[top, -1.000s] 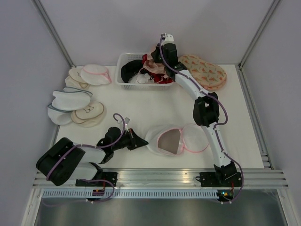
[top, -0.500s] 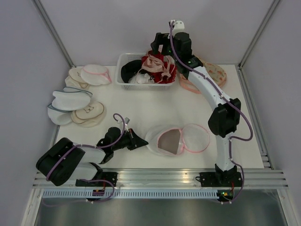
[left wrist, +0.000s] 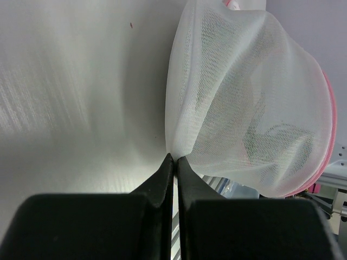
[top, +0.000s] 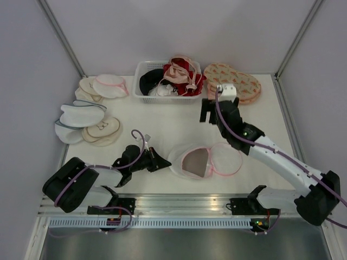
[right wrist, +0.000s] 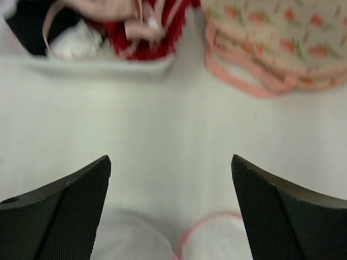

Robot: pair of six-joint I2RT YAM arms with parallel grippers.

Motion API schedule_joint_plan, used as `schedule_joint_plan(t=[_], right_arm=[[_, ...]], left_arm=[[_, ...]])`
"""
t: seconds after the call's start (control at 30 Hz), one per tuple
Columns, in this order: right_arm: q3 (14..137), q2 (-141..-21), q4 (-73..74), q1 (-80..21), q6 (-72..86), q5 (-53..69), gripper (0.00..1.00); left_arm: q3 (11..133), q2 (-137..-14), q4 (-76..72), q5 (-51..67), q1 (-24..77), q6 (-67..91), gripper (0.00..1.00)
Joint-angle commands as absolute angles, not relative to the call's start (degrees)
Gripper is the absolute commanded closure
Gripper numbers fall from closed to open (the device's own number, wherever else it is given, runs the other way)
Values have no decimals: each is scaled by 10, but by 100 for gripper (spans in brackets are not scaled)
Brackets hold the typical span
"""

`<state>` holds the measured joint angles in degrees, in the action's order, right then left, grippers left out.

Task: Unzip the laundry bag and remove the bra

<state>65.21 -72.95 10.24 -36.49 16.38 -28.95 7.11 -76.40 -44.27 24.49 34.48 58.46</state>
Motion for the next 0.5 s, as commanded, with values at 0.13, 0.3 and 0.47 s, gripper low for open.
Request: schedule_joint_plan(t=[0.13,0.3,0.47], right_arm=[[432,-499,251,-482,324,-327,16],[377,-390,309,-497,379,-224,28],[310,-388,246,-497,397,-145,27]], left_arm=[[98,-784,-451,258,345,589,98],[111,-794,-452,261,345,594,98],[112,-791,-456,259,345,601,98]])
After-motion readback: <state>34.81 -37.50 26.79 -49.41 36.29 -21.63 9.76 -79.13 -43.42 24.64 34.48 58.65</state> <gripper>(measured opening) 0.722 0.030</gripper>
